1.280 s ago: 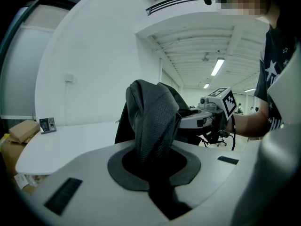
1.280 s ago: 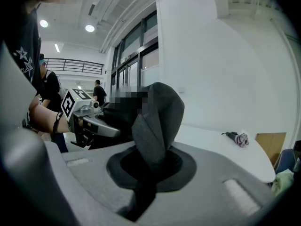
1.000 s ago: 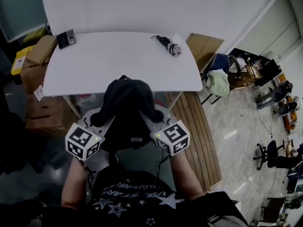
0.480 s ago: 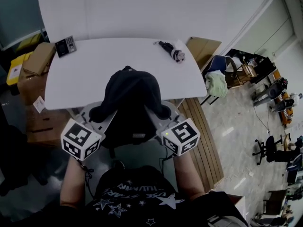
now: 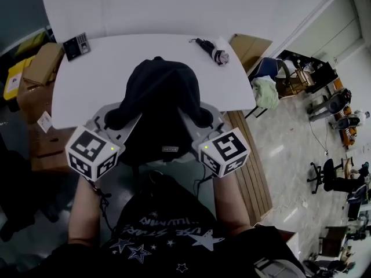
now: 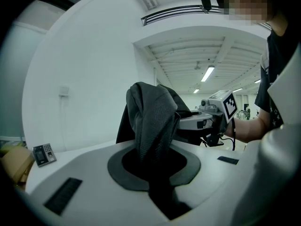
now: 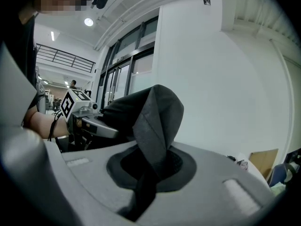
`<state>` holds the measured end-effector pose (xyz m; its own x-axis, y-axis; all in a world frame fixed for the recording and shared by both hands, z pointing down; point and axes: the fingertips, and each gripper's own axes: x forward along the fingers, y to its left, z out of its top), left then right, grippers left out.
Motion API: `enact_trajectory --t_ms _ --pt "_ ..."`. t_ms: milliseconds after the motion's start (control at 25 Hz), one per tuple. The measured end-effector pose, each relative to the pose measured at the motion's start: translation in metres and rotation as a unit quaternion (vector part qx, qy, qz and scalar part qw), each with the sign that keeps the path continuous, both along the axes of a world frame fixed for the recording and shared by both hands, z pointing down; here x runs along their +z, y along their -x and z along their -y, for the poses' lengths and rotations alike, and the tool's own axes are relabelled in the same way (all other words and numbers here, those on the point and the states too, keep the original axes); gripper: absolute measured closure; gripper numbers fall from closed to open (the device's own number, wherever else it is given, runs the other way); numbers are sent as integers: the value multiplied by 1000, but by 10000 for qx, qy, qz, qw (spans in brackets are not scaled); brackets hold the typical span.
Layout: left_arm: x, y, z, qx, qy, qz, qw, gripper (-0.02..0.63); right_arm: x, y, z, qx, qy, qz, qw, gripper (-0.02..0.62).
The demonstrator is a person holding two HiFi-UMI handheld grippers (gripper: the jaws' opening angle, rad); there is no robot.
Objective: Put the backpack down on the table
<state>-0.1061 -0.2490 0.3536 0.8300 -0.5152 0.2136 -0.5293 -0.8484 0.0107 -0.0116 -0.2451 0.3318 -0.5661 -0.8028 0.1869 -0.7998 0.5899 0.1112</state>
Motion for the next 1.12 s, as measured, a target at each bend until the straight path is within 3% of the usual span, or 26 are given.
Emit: enact_trajectory --t_ms 240,680,1120 --pt "-8 -8 25 -162 -76 25 9998 552 -7 -8 28 -192 -55 29 9998 571" --pt "-16 -28 122 -485 -196 139 9985 552 -14 -29 131 -567 -232 161 9980 571" --pt "3 -32 212 -603 -161 129 9980 552 3 -31 223 -508 -375 -241 9977 571"
